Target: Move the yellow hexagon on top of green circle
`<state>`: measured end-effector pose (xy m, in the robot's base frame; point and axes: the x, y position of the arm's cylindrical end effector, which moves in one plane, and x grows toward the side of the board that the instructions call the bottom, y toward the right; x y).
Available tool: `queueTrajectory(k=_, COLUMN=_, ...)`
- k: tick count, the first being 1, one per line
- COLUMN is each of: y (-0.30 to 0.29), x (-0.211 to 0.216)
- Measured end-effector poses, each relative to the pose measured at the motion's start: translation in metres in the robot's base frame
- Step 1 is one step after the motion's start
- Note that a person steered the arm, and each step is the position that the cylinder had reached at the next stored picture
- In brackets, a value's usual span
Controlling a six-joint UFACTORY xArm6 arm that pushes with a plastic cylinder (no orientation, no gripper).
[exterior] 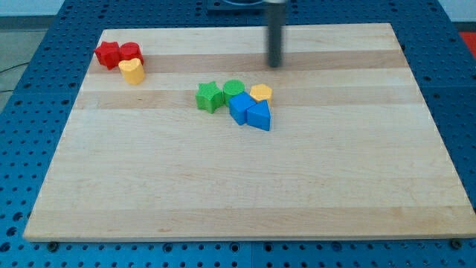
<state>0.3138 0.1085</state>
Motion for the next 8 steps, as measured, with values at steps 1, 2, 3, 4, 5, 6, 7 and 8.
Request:
queueTrajectory(k=1, y=0.01, x=0.063)
queueTrajectory(k=2, y=-0.011, x=0.108)
queueTrajectory(k=3, y=-0.024, x=0.117)
queueTrajectory(k=4, y=-0.039, x=0.109)
queueTrajectory(k=5, y=-0.054, x=0.106)
queueTrajectory(k=6, y=-0.069, x=0.101)
queueTrajectory(k=7, y=-0.082, x=0.089)
queueTrajectory(k=8, y=-0.084, x=0.07)
